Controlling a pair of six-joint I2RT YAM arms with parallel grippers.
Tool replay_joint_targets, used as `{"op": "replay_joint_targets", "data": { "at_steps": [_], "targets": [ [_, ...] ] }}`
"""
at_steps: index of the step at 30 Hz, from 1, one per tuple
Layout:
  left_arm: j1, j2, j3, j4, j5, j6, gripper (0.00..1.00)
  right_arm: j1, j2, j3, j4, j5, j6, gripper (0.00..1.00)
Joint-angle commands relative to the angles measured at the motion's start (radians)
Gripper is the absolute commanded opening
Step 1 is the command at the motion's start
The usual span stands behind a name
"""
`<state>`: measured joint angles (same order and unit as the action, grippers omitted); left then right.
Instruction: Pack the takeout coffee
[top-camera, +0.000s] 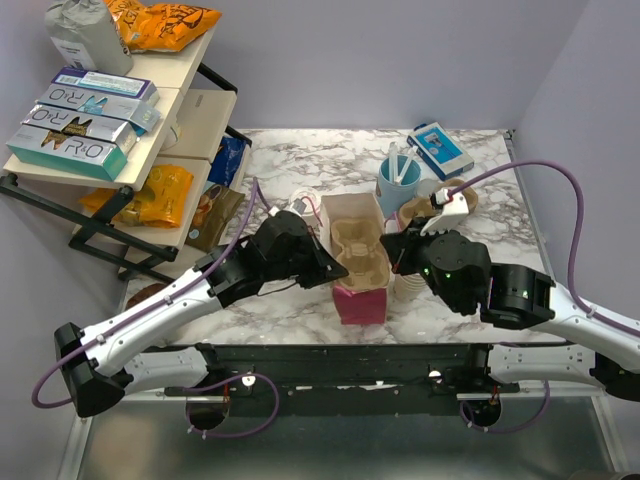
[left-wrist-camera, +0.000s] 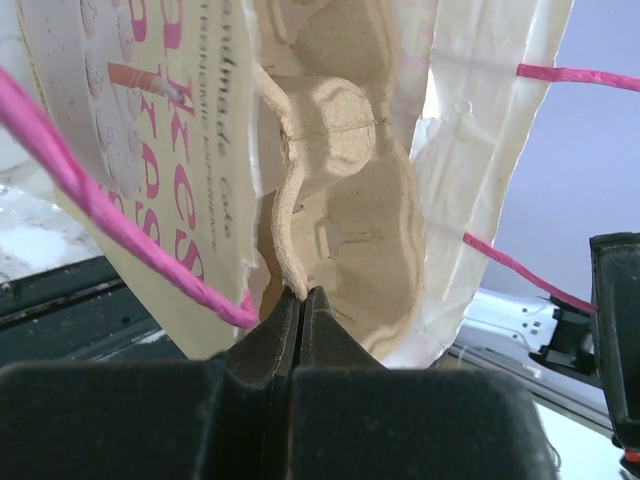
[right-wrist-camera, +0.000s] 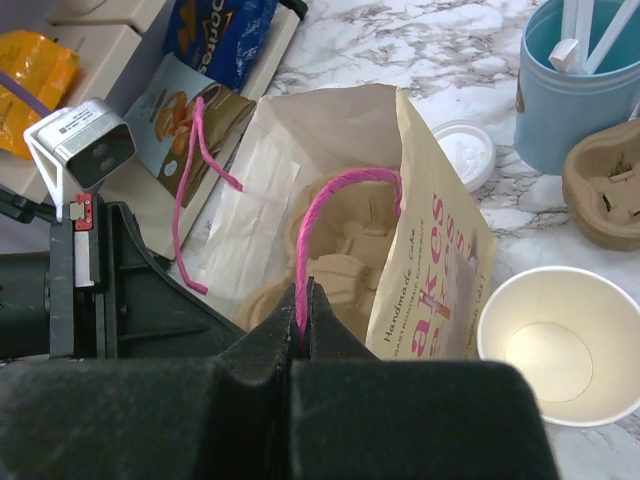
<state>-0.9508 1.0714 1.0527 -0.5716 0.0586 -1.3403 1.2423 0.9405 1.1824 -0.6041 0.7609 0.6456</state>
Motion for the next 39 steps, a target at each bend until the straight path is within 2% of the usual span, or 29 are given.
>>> {"op": "replay_joint_targets", "data": {
  "at_steps": [1,3,6,9,10,14,26,31,39],
  "targets": [
    [0.0,0.047,0.055,-0.086,-0.02,0.108,0.0,0.0,0.001,-0.007,0.033,-0.008,-0.015,0.01],
    [-0.003,0.064,0.064,-0.096,-0.016,0.125,0.0,0.0,0.003,-0.009,0.033,-0.005,-0.018,0.01],
    [-0.005,0.076,0.081,-0.142,-0.035,0.139,0.13,0.0,-0.003,-0.015,0.033,-0.002,-0.018,0.01],
    [-0.008,0.076,0.093,-0.16,-0.045,0.155,0.3,0.0,-0.006,-0.015,0.032,0.005,-0.018,0.01],
    [-0.009,0.076,0.098,-0.165,-0.046,0.158,0.39,0.0,-0.006,-0.015,0.032,0.008,-0.018,0.01],
    [-0.016,0.082,0.121,-0.183,-0.045,0.179,0.47,0.0,-0.002,-0.009,0.03,0.011,-0.021,0.01],
    [-0.065,0.124,0.253,-0.228,-0.051,0.25,0.64,0.0,-0.002,-0.003,0.007,0.015,-0.017,0.01],
    [-0.082,0.111,0.3,-0.232,-0.083,0.279,0.79,-0.001,-0.005,-0.006,0.006,0.006,-0.017,0.01],
    [-0.085,0.087,0.377,-0.252,-0.117,0.352,0.87,-0.001,-0.005,0.0,-0.014,-0.005,-0.015,0.01]
  ]
}}
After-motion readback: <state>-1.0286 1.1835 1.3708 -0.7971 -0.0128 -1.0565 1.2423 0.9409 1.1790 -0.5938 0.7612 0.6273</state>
